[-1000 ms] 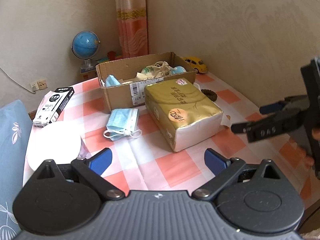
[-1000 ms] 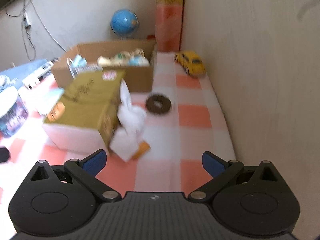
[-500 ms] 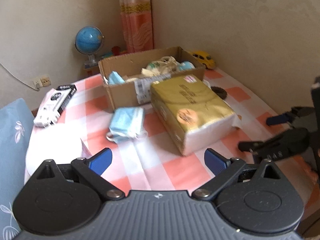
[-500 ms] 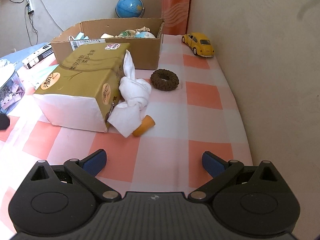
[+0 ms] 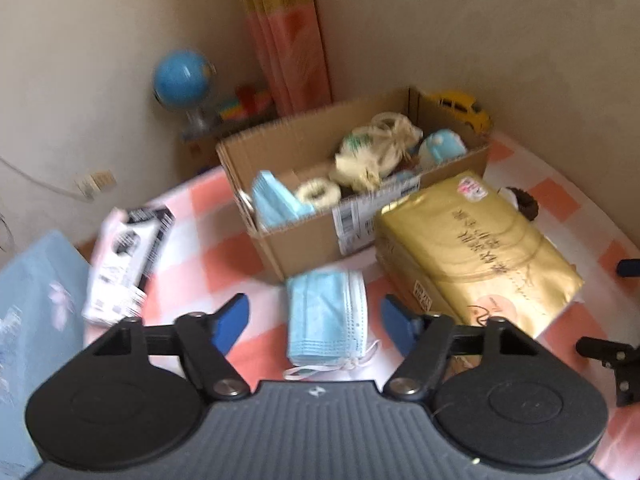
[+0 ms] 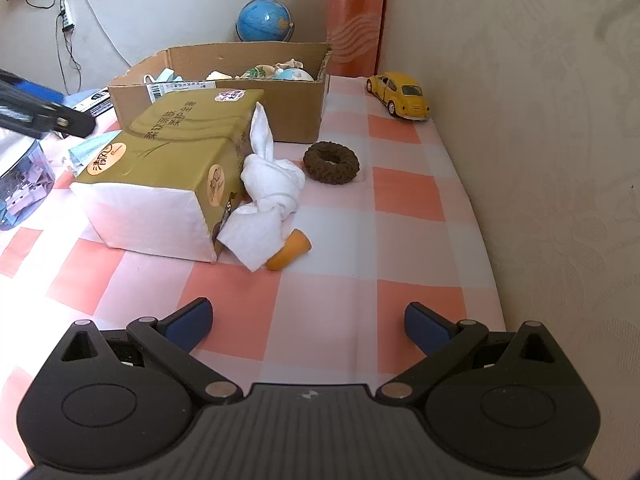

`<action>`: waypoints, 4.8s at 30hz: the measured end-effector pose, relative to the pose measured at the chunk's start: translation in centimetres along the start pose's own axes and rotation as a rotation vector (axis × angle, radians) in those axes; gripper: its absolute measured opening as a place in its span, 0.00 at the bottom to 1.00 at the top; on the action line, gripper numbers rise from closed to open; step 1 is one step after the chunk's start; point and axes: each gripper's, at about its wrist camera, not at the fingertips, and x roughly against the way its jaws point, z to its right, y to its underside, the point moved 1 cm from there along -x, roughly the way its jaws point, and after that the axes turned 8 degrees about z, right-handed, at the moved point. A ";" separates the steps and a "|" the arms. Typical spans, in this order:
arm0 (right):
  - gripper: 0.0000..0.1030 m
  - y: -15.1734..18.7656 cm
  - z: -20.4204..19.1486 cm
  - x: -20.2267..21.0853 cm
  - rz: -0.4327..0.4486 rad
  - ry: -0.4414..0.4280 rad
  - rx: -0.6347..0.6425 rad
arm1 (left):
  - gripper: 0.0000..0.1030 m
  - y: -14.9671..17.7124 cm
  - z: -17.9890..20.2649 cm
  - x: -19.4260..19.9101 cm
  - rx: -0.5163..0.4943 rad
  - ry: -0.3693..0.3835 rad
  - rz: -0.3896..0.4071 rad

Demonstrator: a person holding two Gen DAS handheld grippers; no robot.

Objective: Organize soft objects
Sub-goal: 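Lower the left gripper onto the blue face mask and close it while the right gripper approaches the brown ring, then lift the blue mask with the left gripper while the right gripper grasps the brown ring, then carry the blue mask into the box and open the left gripper, then carry the brown ring into the box and open the right gripper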

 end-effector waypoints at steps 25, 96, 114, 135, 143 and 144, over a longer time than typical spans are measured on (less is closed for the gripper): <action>1.00 -1.2 0.5 1.4 0.067 0.005 0.025 | 0.62 0.6 -1.1 -5.4 0.035 0.029 -0.129; 0.42 -7.9 2.8 -1.6 0.161 0.011 -0.066 | 0.45 -4.1 -2.1 0.7 0.002 0.138 0.026; 0.42 -7.8 2.0 1.7 0.210 -0.005 -0.099 | 0.88 -10.5 -2.5 -8.0 0.112 0.006 0.088; 0.42 -10.2 -0.5 2.7 0.222 -0.029 0.023 | 0.97 -1.1 3.0 7.3 0.027 -0.012 0.246; 0.42 -14.2 -2.6 0.8 0.213 -0.115 0.087 | 0.99 1.6 4.1 8.6 0.067 0.049 0.236; 0.42 -14.8 -3.0 0.3 0.208 -0.131 0.093 | 0.99 1.9 4.1 8.6 0.070 0.043 0.240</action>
